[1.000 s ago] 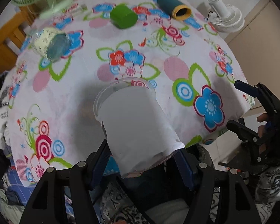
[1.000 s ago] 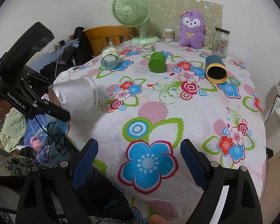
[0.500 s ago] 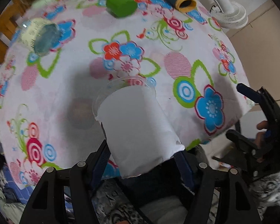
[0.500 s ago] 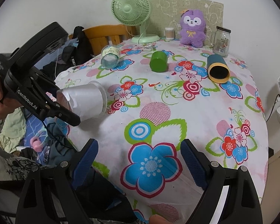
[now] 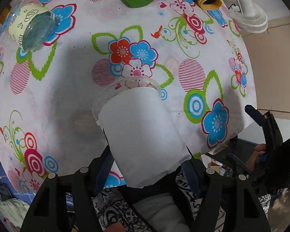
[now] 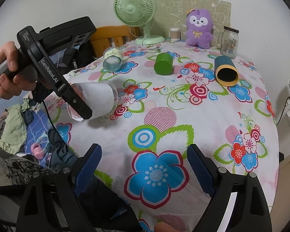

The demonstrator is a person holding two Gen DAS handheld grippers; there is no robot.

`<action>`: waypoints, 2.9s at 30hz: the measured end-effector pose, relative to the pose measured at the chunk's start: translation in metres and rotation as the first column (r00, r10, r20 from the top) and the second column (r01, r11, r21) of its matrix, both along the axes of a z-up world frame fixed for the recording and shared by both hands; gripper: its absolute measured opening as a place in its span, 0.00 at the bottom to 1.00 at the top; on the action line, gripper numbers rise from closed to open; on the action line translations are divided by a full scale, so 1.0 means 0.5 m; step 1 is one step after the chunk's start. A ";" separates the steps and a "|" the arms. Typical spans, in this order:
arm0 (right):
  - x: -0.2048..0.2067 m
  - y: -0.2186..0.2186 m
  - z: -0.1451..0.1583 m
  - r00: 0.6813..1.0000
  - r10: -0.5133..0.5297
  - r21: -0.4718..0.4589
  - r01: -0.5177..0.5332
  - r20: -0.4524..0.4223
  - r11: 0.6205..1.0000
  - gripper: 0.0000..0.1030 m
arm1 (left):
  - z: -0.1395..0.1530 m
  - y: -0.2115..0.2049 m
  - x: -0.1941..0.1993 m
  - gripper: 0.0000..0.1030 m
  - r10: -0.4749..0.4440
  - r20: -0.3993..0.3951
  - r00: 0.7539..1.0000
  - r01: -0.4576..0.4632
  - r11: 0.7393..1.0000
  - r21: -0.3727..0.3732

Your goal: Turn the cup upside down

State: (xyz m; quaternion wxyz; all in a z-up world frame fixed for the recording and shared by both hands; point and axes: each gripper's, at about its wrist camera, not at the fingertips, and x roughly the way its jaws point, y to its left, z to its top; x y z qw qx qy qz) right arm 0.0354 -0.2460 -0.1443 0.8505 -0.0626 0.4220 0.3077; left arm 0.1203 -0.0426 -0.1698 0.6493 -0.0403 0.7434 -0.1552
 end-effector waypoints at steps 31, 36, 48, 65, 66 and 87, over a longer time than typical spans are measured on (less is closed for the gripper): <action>0.009 0.033 0.010 0.997 -0.049 -0.015 0.049 0.054 0.999 0.89 | 0.084 0.017 -0.069 0.91 0.015 0.366 0.931 -0.025 0.999 0.023; 0.021 0.045 0.021 0.995 -0.084 -0.008 0.084 0.046 0.996 0.89 | 0.101 0.024 -0.084 0.91 0.010 0.429 0.903 -0.031 0.999 0.042; 0.040 0.099 0.058 0.974 -0.213 -0.061 0.218 0.073 0.974 0.89 | 0.125 0.079 -0.093 0.92 0.092 0.558 0.825 -0.137 0.990 0.040; 0.007 0.167 0.219 0.923 -0.270 0.041 0.270 0.274 0.962 0.89 | 0.226 0.156 -0.154 0.96 0.193 0.820 0.538 -0.274 0.961 -0.047; 0.003 0.170 0.226 0.919 -0.273 0.045 0.272 0.285 0.961 0.89 | 0.231 0.159 -0.158 0.97 0.202 0.829 0.522 -0.280 0.958 -0.058; -0.077 0.206 0.343 0.790 -0.323 0.107 0.315 0.520 0.943 1.00 | 0.316 0.177 -0.249 1.00 0.254 0.954 0.162 -0.324 0.926 -0.192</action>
